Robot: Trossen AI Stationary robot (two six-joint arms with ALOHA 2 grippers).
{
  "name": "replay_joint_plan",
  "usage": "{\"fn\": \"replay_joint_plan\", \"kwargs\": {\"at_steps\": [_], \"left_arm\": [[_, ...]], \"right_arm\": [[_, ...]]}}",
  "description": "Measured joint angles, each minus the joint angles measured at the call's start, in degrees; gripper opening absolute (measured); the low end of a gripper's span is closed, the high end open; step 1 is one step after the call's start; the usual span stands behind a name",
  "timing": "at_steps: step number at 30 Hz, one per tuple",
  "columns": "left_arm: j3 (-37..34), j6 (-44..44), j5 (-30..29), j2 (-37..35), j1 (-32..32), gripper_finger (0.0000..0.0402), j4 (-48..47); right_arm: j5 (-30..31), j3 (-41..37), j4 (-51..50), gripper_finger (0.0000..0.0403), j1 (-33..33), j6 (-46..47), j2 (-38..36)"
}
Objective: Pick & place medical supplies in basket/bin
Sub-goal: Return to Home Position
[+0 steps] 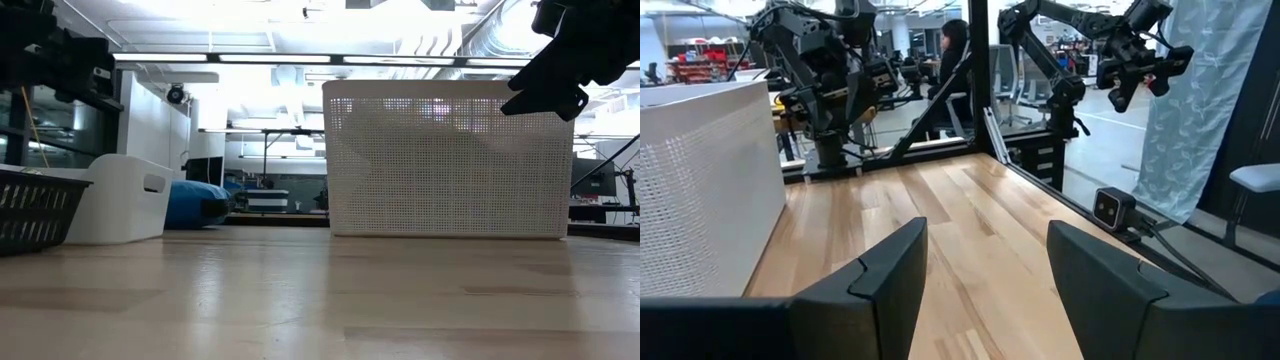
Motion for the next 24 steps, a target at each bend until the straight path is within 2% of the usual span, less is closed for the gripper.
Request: {"fn": "replay_joint_plan", "kwargs": {"at_steps": [24], "left_arm": [[0.0,1.7,0.2,0.1,0.0,0.0201,0.6]], "right_arm": [[0.0,0.0,0.0,0.021,0.0,0.0,0.0]]}}
